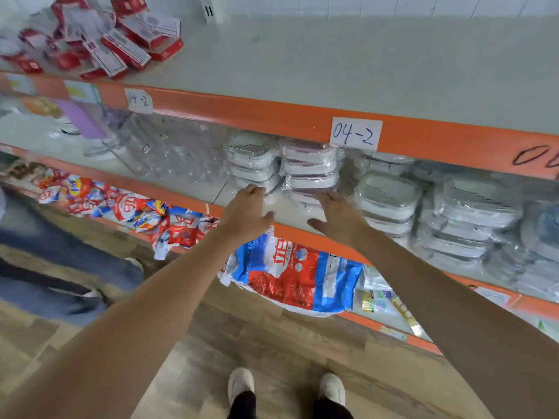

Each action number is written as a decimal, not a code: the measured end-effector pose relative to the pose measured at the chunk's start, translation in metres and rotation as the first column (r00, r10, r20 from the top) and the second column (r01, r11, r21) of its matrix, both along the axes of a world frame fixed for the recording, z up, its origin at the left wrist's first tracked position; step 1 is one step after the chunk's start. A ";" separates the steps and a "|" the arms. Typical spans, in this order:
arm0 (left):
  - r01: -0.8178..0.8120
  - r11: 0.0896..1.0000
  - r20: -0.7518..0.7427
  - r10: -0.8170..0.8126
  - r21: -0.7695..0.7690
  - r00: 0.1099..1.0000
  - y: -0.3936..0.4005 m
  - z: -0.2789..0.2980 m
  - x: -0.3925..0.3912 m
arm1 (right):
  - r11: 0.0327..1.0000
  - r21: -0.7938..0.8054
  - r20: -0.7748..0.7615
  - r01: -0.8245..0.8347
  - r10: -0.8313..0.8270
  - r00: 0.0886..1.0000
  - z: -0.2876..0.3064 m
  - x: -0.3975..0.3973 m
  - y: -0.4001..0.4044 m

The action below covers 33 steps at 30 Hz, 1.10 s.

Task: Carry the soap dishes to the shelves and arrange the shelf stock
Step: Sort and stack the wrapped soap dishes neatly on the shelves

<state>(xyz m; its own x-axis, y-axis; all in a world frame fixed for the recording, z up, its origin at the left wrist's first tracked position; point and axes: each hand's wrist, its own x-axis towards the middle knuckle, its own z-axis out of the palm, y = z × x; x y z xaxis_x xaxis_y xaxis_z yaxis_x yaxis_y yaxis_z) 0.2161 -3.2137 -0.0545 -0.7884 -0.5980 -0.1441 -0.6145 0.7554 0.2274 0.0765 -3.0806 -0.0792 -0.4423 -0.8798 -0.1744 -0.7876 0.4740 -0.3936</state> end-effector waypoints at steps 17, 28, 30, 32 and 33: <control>0.234 0.969 -0.231 -0.246 -0.080 0.941 -0.187 -0.061 -0.027 | 0.985 -0.144 -0.141 0.100 -0.121 0.983 -0.033 0.030 -0.168; 0.379 0.919 0.024 -0.379 -0.110 0.925 -0.229 -0.067 -0.072 | 0.961 -0.221 -0.168 0.168 -0.207 0.964 -0.059 0.023 -0.177; 0.398 0.909 -0.018 -0.403 -0.127 0.915 -0.229 -0.063 -0.070 | 0.968 -0.170 -0.161 0.183 -0.210 0.964 -0.057 0.027 -0.177; 0.424 0.892 -0.067 -0.438 -0.155 0.897 -0.229 -0.058 -0.066 | 0.971 -0.138 -0.139 0.197 -0.216 0.966 -0.053 0.030 -0.178; 0.440 0.881 -0.073 -0.457 -0.176 0.886 -0.229 -0.056 -0.063 | 0.970 -0.128 -0.120 0.207 -0.223 0.968 -0.051 0.030 -0.179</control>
<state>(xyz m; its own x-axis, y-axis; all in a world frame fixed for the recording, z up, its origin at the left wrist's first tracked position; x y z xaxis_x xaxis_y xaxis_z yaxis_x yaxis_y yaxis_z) 0.1528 -3.4422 -0.1103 -0.9827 -0.1842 0.0218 -0.1796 0.9744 0.1352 0.1068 -3.2595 -0.1303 -0.6355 -0.7720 -0.0062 -0.7208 0.5961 -0.3537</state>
